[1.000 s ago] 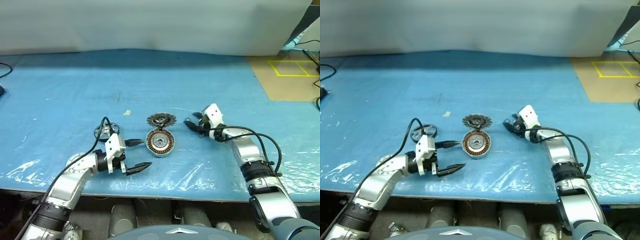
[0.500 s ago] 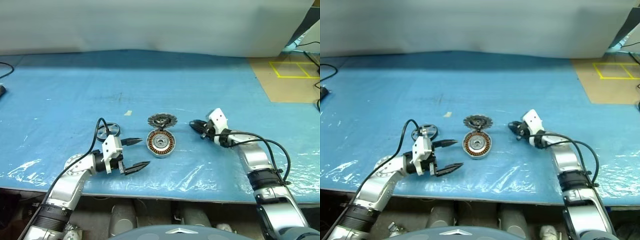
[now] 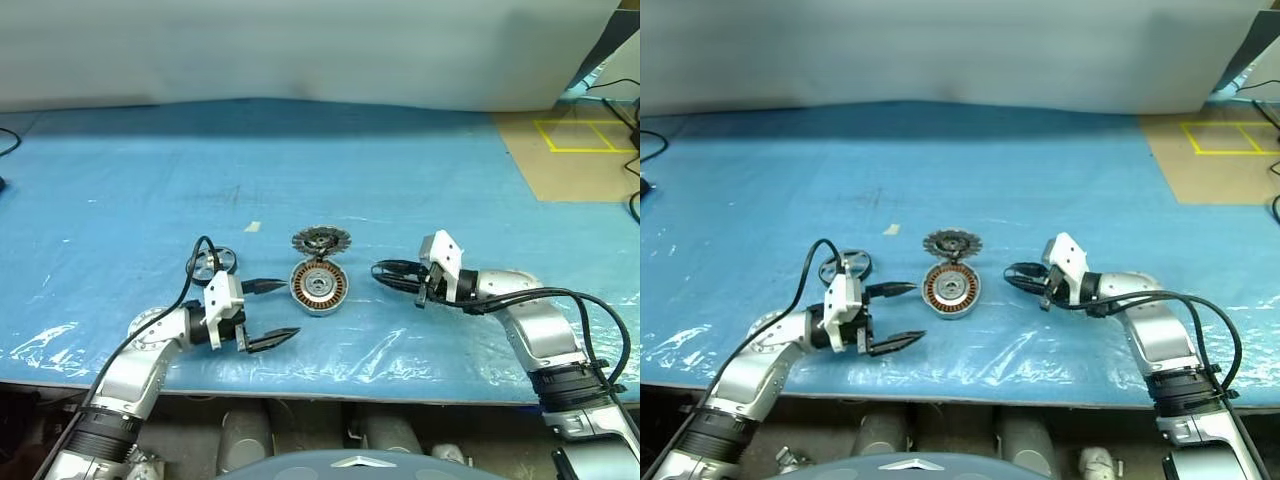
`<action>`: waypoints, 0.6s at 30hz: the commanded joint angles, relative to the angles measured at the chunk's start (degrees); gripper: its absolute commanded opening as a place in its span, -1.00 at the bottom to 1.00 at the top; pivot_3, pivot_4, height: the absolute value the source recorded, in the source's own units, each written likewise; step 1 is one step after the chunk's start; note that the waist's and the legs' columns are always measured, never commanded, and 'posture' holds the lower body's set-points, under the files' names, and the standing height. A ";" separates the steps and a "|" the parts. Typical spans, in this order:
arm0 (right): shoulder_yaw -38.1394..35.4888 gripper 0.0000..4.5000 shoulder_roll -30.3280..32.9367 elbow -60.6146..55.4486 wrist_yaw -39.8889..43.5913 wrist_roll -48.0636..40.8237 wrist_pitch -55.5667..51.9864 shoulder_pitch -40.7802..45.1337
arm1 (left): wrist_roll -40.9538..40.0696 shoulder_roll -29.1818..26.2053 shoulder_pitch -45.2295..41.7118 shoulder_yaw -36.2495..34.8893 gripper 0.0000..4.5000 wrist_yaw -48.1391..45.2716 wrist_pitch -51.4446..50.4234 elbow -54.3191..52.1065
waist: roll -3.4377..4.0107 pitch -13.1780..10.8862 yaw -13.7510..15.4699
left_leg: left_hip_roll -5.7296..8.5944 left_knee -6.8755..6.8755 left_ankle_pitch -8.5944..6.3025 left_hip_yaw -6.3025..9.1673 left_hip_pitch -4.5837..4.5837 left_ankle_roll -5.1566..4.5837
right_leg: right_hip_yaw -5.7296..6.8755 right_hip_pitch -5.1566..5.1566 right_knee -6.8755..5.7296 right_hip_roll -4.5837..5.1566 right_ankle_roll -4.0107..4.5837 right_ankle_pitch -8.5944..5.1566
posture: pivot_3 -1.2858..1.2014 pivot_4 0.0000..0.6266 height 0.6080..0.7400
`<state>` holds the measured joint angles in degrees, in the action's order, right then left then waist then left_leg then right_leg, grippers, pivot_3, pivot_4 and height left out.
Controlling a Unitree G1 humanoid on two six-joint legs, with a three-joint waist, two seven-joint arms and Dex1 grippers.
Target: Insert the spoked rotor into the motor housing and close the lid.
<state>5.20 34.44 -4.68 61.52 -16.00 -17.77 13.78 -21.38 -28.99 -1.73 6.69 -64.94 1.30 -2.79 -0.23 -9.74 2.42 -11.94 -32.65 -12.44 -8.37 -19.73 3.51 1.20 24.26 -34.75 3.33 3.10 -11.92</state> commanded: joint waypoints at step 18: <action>10.02 -0.73 -8.95 5.61 2.24 1.45 1.38 7.90 | 0.93 0.07 3.95 -0.99 1.00 0.92 4.17 -0.11 | -0.01 0.00 0.00 | 0.00 0.01 0.00 -0.02 -0.05 0.03 | -0.02 0.05 0.00 0.01 0.01 0.00 | 0.03 -0.52 1.00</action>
<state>15.07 25.65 1.80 63.56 -14.37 -17.49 20.37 -20.15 -28.88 1.76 6.50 -64.38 4.13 -1.18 -0.24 -9.74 2.41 -11.93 -32.64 -12.44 -8.39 -19.79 3.53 1.18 24.31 -34.75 3.34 3.11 -11.92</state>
